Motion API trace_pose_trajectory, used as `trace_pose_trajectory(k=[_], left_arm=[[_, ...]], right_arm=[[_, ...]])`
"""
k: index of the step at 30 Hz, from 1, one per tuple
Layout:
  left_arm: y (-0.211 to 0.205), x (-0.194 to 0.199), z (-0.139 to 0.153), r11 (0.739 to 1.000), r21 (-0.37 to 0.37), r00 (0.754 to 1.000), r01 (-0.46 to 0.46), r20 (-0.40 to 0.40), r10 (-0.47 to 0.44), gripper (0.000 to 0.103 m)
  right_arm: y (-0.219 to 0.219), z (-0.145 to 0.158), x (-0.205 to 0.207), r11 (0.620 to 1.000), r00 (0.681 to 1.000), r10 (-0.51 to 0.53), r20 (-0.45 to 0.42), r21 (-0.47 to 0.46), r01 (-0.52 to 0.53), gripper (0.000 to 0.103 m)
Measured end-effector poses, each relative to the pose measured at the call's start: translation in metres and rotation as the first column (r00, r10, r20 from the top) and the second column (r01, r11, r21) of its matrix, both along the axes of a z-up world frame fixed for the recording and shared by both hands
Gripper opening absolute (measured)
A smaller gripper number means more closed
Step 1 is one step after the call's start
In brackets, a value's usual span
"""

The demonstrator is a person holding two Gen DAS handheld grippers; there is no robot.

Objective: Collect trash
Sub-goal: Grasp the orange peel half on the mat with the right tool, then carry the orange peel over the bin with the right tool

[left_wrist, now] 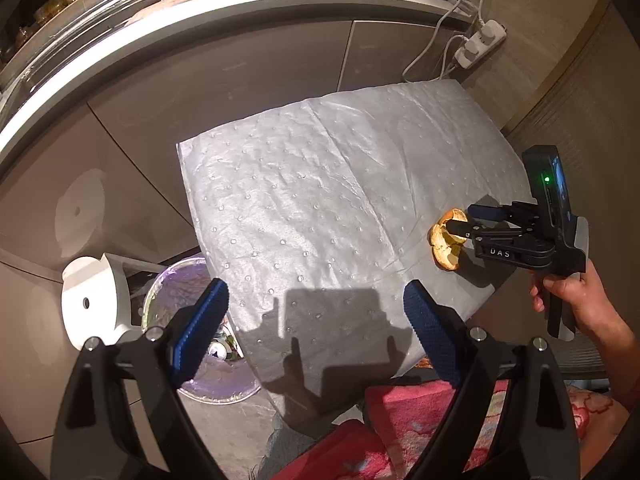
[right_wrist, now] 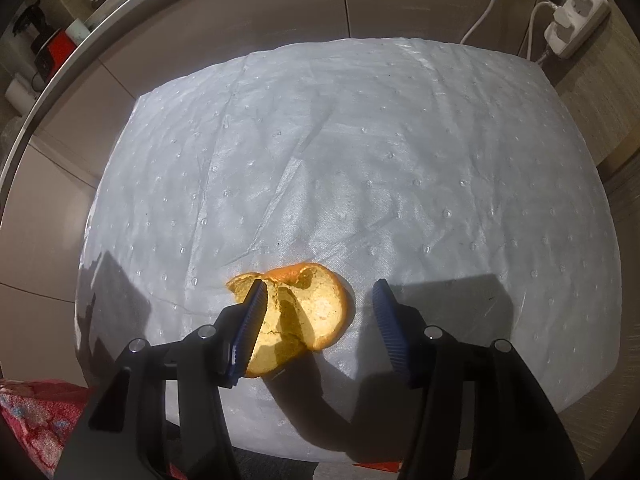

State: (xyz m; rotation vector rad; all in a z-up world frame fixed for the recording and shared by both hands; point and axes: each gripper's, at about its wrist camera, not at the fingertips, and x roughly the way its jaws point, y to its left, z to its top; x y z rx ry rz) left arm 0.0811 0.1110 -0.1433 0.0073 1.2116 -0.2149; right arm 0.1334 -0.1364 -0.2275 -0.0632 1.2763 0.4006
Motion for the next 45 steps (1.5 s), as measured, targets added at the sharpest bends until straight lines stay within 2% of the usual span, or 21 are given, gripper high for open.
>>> trace_pose_trajectory(k=[3,13,15,19,21,24,30,36,41,45], left_arm=[[-0.009,0.003,0.001,1.000,0.004,1.000,0.005,0.002,-0.005,0.085],[-0.018,0.006,0.000,1.000,0.017,1.000,0.005,-0.008,-0.005,0.085],[-0.018,0.006,0.000,1.000,0.015,1.000,0.006,-0.008,-0.006,0.085],[-0.014,0.005,0.001,1.000,0.008,1.000,-0.001,-0.003,0.001,0.085],[-0.012,0.005,0.001,1.000,0.008,1.000,-0.004,-0.001,0.004,0.085],[-0.007,0.003,0.002,1.000,0.007,1.000,-0.009,0.004,0.009,0.085],[0.006,0.001,0.000,1.000,-0.001,1.000,-0.030,0.004,0.030,0.085],[0.015,-0.002,0.002,0.999,-0.023,0.999,-0.041,0.020,0.041,0.085],[0.036,-0.010,0.007,0.996,-0.047,0.997,-0.074,0.033,0.075,0.085],[0.067,-0.024,0.012,0.990,-0.045,0.990,-0.134,0.046,0.136,0.085]], right_arm=[[0.006,-0.005,0.001,0.999,1.000,0.028,-0.012,-0.019,-0.028,0.047],[0.028,-0.012,-0.002,0.991,0.995,0.102,-0.011,-0.086,-0.103,0.044],[0.034,-0.013,0.000,0.989,0.994,0.110,-0.013,-0.101,-0.111,0.034],[0.038,-0.013,0.001,0.985,0.993,0.117,-0.007,-0.124,-0.117,0.023],[0.037,-0.011,0.003,0.987,0.994,0.108,-0.002,-0.122,-0.107,0.012],[0.034,-0.007,0.003,0.990,0.995,0.095,-0.003,-0.105,-0.095,0.008],[0.026,0.010,0.001,0.996,0.998,0.068,0.009,-0.050,-0.068,0.007],[0.038,0.045,-0.006,0.997,0.995,0.081,0.055,-0.002,-0.081,0.007],[0.079,0.077,-0.014,0.985,0.981,0.165,0.099,0.042,-0.170,0.007],[0.135,0.091,-0.023,0.956,0.955,0.271,0.119,0.080,-0.282,0.007]])
